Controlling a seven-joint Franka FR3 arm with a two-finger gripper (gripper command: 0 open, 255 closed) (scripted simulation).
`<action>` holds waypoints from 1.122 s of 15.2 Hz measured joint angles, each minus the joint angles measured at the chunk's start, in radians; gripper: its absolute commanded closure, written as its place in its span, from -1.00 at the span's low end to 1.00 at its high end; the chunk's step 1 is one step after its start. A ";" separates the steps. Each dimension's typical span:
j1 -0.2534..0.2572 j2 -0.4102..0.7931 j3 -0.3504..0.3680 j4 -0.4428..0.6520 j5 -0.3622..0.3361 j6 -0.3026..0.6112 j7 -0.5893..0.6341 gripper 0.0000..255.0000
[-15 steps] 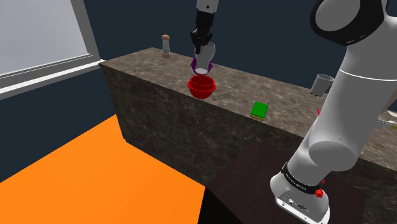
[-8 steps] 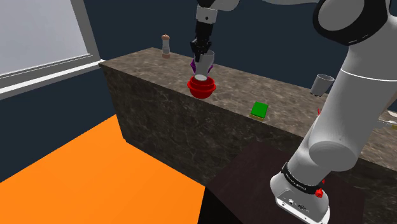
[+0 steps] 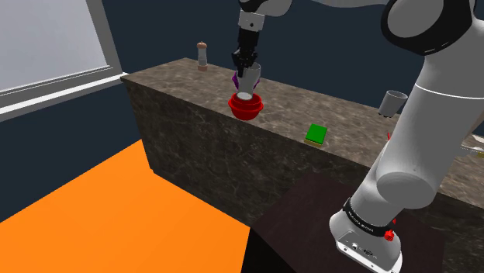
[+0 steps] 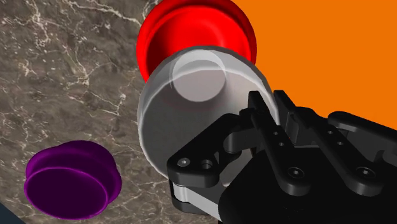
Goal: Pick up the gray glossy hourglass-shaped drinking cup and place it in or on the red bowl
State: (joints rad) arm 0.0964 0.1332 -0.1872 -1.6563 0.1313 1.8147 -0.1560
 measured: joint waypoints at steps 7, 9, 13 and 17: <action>-0.002 0.003 -0.001 0.020 0.000 -0.016 -0.001 -1.00; -0.003 0.001 -0.002 0.068 -0.001 -0.066 0.005 -1.00; -0.008 0.004 -0.006 0.129 -0.001 -0.124 0.002 -1.00; -0.008 0.004 -0.006 0.133 -0.001 -0.128 0.003 -1.00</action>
